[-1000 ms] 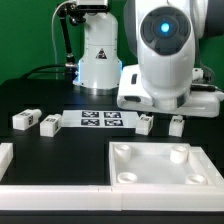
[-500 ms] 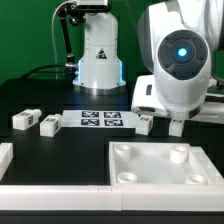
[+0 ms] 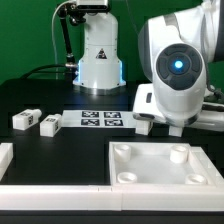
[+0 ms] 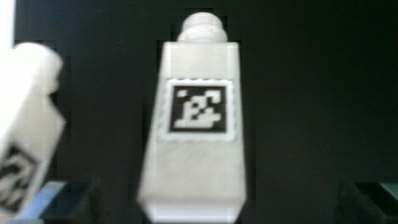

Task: Assemble square table

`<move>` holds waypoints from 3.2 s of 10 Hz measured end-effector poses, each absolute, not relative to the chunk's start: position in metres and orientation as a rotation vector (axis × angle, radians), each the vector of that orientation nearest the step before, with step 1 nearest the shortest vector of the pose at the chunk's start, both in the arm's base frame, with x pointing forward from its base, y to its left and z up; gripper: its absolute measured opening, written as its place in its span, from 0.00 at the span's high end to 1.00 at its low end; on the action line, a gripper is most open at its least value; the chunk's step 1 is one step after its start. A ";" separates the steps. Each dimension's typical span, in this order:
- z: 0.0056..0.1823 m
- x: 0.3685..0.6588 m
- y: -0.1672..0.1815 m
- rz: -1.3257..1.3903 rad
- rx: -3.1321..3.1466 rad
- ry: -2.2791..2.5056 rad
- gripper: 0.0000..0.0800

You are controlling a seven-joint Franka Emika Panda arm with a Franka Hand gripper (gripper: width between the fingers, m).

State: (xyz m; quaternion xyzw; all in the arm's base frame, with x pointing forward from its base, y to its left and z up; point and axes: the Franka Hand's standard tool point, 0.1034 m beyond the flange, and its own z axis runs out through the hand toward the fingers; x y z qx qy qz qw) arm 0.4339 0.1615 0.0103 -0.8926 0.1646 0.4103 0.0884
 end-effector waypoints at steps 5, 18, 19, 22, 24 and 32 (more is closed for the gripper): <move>0.005 0.422 0.168 1.274 -2.646 0.466 0.55; 0.072 0.473 0.149 1.174 -2.753 0.332 0.64; 0.068 0.483 0.152 1.044 -2.796 0.344 0.64; 0.096 0.507 0.141 0.785 -2.870 0.299 0.64; 0.136 0.544 0.118 0.539 -2.942 0.261 0.64; 0.151 0.624 0.105 -0.364 -2.978 0.113 0.64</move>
Offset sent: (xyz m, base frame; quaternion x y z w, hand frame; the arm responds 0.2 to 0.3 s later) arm 0.0000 0.0000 0.0000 0.0000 0.0000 0.0000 1.0000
